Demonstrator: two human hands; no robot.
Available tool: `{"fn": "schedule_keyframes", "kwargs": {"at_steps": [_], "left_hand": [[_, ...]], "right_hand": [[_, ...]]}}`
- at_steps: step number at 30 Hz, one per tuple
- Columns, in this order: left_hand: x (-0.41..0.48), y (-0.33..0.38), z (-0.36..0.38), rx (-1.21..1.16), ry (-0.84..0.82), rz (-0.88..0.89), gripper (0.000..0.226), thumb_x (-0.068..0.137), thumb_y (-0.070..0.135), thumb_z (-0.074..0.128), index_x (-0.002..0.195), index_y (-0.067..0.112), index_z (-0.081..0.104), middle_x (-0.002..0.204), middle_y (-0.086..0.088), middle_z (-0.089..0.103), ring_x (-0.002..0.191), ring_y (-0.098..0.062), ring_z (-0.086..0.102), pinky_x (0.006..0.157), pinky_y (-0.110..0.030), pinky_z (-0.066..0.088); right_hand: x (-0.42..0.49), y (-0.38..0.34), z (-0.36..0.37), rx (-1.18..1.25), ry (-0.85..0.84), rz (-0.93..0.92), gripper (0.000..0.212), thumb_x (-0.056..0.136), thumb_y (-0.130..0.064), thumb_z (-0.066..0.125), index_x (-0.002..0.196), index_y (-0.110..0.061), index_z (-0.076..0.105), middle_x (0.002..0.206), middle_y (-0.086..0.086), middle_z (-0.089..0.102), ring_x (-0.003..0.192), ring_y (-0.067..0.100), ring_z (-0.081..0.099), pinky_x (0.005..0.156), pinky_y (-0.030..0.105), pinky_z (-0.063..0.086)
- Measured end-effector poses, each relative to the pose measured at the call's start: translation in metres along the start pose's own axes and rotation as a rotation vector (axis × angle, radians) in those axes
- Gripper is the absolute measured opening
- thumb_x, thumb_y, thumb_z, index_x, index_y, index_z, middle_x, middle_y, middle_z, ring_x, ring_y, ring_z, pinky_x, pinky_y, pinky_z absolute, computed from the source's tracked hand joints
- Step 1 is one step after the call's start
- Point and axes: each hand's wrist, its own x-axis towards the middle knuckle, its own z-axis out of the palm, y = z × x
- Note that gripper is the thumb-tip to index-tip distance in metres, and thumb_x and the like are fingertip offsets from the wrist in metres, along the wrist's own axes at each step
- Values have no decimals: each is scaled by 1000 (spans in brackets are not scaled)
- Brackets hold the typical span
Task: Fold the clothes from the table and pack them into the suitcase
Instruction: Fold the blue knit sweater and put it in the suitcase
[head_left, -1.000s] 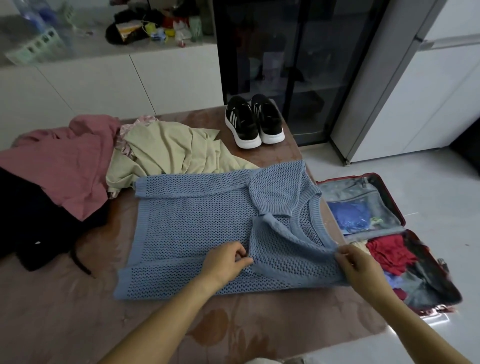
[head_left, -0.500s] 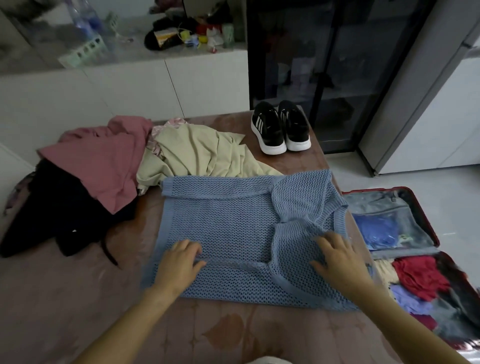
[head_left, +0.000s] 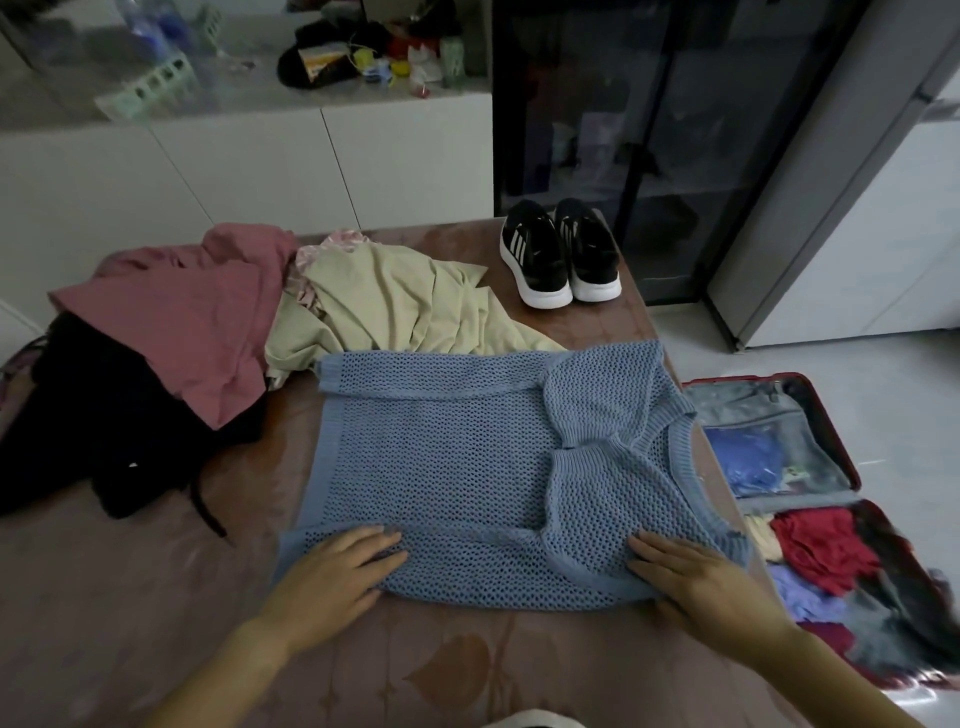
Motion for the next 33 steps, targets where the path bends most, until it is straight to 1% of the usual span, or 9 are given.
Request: {"fn": "schedule_keyframes", "kwargs": {"at_steps": [3,6,10,13,16,19,23,29,33], "left_hand": [[-5,-3,0,21,30,107,55,102,42,16,112,32,69,122,13,63,114,-10,57,87,-24,54],[-9,3,-1,-22,2,178,34,87,42,43,102,33,73,113,13,68,105,-9,64,84,-21,53],[-14,20,-3,-89,-65,214,36,88,53,47,108,34,70,117,14,65,106,-6,62,80,-21,55],[-3,14,-15,-101,-18,87,48,94,61,34,116,32,65,125,12,60,113,-6,55,86,-21,52],[17,-17,-30,-194,21,-156,62,94,66,22,130,27,55,137,7,50,126,-12,44,102,-24,36],[39,-58,-48,-184,34,-317,53,94,51,44,137,21,48,141,2,45,130,-15,41,102,-23,30],[71,-104,-69,-128,9,-350,48,92,31,57,137,16,47,138,-4,48,127,-23,44,104,-32,37],[109,-147,-72,-101,55,-403,34,94,21,52,128,16,54,126,-5,55,116,-28,50,94,-42,45],[130,-158,-61,-109,-16,-387,26,92,22,54,116,13,59,114,-10,62,107,-31,56,86,-42,47]], "right_hand": [[1,-1,-2,24,37,-34,41,85,-39,40,91,-23,77,104,-7,73,96,9,69,73,26,56],[-7,2,-2,81,38,-37,37,89,-36,43,90,-22,78,102,-8,73,96,7,68,74,24,55],[-17,7,-6,135,9,39,35,60,-33,55,85,-23,78,99,-8,73,92,8,70,75,25,55],[-12,-3,-7,86,-1,65,36,69,-55,63,86,-26,77,101,-8,73,97,11,68,89,31,42],[19,-43,-7,83,22,10,39,79,-61,58,93,-27,73,106,-5,70,96,16,64,89,35,40],[67,-100,8,124,69,-152,37,87,-59,52,95,-28,70,106,-5,66,91,17,61,86,35,43],[130,-183,33,146,0,-328,37,80,-61,52,90,-28,66,92,-6,60,81,15,57,79,30,46],[179,-256,62,10,-92,-325,48,65,-71,54,87,-30,69,78,-7,61,68,13,57,74,27,51],[190,-276,78,35,-73,-199,22,71,-42,61,79,-23,70,74,0,64,69,17,55,69,33,56]]}}
